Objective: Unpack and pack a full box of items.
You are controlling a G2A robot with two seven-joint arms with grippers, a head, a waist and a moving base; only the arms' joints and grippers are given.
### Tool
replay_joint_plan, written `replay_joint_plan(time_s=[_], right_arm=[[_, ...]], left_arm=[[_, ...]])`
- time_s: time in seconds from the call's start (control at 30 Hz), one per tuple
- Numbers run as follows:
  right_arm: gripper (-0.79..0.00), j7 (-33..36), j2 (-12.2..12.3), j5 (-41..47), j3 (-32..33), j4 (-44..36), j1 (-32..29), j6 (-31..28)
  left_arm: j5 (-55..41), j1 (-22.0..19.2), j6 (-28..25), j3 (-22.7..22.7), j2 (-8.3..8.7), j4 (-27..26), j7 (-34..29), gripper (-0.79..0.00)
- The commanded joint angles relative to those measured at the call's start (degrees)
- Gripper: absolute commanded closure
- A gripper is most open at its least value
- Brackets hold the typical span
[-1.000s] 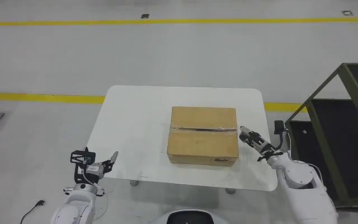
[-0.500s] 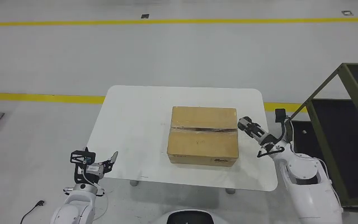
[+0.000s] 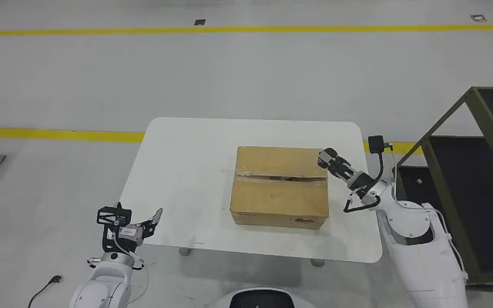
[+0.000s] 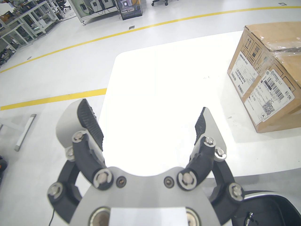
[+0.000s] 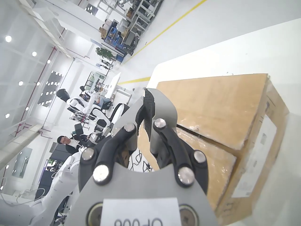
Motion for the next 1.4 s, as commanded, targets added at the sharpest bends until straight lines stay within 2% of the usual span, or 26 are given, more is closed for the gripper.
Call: replay_joint_plan(time_s=[0.0,0.13,0.27,0.5,0.7,0.87,1.23,1.37], right_arm=[[0.0,0.0,0.0,0.0,0.0,0.0,0.0,0.0],[0.0,-0.6,0.1,-1.0,-0.1,-1.3,-0.1,-1.2],[0.0,1.1,0.3,-3.2,-1.2,-1.6,2.6,-3.2],[0.0,3.4,0.0,-5.6,-6.0,0.9,9.2,-4.0],[0.0,4.9,-0.6,-7.8,-11.3,2.5,15.6,-4.3],[0.0,6.0,-0.9,-11.2,-14.7,4.3,19.5,-4.8],[0.0,6.3,-0.9,-11.0,-16.2,5.8,20.2,-3.6],[0.0,6.4,-0.9,-11.3,-16.8,5.6,20.6,-3.0]], left_arm=[[0.0,0.0,0.0,0.0,0.0,0.0,0.0,-0.785],[0.0,0.0,0.0,0.0,0.0,0.0,0.0,-0.785],[0.0,-0.5,-0.4,0.4,-0.05,-0.5,0.3,-0.785],[-0.6,-4.9,-3.0,5.5,-0.62,-2.4,-1.2,-0.785],[-4.5,-7.8,-7.7,10.7,-1.17,-4.9,-4.9,-0.785],[-4.6,-7.9,-7.9,10.9,-1.19,-4.9,-5.1,-0.785],[-4.8,-7.9,-8.0,11.0,-1.2,-5.0,-5.1,-0.785],[-10.2,-10.0,-9.7,14.7,-1.81,-5.1,-6.6,-0.785]])
